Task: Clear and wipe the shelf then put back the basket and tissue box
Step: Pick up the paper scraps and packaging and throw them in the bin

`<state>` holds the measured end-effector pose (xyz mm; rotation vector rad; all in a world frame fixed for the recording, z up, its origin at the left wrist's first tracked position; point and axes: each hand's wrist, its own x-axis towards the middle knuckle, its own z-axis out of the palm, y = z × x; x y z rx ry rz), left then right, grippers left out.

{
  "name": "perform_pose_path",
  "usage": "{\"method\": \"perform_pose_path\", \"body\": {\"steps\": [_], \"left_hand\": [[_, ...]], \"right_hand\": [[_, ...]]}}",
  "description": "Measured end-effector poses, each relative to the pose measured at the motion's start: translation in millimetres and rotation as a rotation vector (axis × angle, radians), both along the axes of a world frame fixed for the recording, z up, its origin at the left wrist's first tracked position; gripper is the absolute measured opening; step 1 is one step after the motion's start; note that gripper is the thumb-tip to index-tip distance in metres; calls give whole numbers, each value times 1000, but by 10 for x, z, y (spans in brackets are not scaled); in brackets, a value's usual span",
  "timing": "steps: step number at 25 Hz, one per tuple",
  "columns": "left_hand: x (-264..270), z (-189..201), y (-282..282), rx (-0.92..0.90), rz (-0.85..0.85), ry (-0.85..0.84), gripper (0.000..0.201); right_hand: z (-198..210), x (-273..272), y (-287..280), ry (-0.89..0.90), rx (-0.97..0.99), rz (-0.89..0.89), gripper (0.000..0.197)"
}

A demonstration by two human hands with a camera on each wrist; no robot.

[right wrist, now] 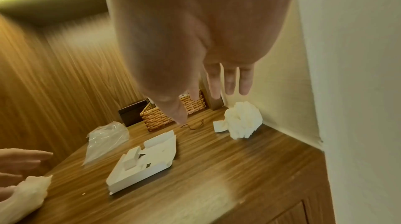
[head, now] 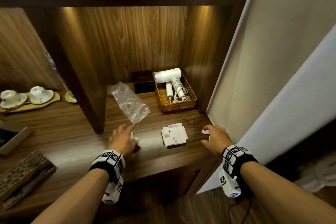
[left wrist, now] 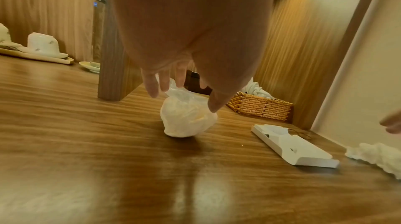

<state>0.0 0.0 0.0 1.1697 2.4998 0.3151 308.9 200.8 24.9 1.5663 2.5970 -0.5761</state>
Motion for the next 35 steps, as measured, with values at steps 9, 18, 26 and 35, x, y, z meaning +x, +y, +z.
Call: {"method": "perform_pose_path", "body": {"steps": [9, 18, 26, 35], "left_hand": [[-115, -215, 400, -173, -27, 21, 55], [-195, -422, 295, -118, -16, 66, 47], [-215, -427, 200, 31, 17, 17, 18], [443, 643, 430, 519, -1, -355, 7]], "right_hand": [[-231, -99, 471, -296, -33, 100, 69], [-458, -44, 632, -264, 36, 125, 43], [-477, -37, 480, -103, -16, 22, 27], [-90, -195, 272, 630, -510, -362, 30]]}}
